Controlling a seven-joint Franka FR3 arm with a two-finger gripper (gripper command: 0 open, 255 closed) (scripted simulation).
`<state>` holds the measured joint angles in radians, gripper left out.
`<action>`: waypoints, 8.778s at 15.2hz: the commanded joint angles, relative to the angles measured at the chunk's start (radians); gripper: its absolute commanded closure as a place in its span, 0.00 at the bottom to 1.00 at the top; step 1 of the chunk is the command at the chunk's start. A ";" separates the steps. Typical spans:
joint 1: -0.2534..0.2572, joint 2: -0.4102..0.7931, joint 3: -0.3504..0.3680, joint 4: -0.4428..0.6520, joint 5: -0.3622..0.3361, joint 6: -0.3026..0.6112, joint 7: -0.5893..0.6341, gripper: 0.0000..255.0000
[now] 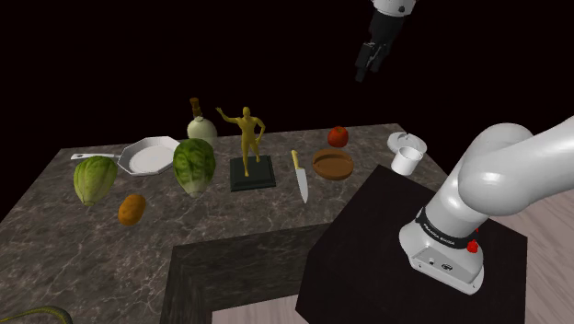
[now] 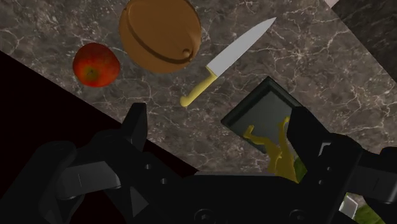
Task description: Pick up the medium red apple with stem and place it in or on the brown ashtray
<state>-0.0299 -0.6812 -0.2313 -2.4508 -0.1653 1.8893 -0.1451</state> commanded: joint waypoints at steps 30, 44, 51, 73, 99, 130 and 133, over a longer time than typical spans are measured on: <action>-0.149 1.178 -0.252 0.429 0.564 0.576 -0.961 0.00; -0.259 1.415 -0.160 0.603 0.648 0.623 -1.048 0.00; -0.259 1.415 -0.160 0.603 0.648 0.623 -1.047 1.00; -0.210 1.281 -0.226 0.573 0.578 0.520 -1.002 1.00; 0.100 0.703 -0.336 0.010 0.212 0.596 -0.600 1.00; 0.005 1.019 -0.187 0.014 0.565 0.858 -0.858 0.00; 0.005 1.019 -0.187 0.014 0.565 0.858 -0.858 0.00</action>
<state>-0.0253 0.3382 -0.4187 -2.4368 0.3993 2.7476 -1.0029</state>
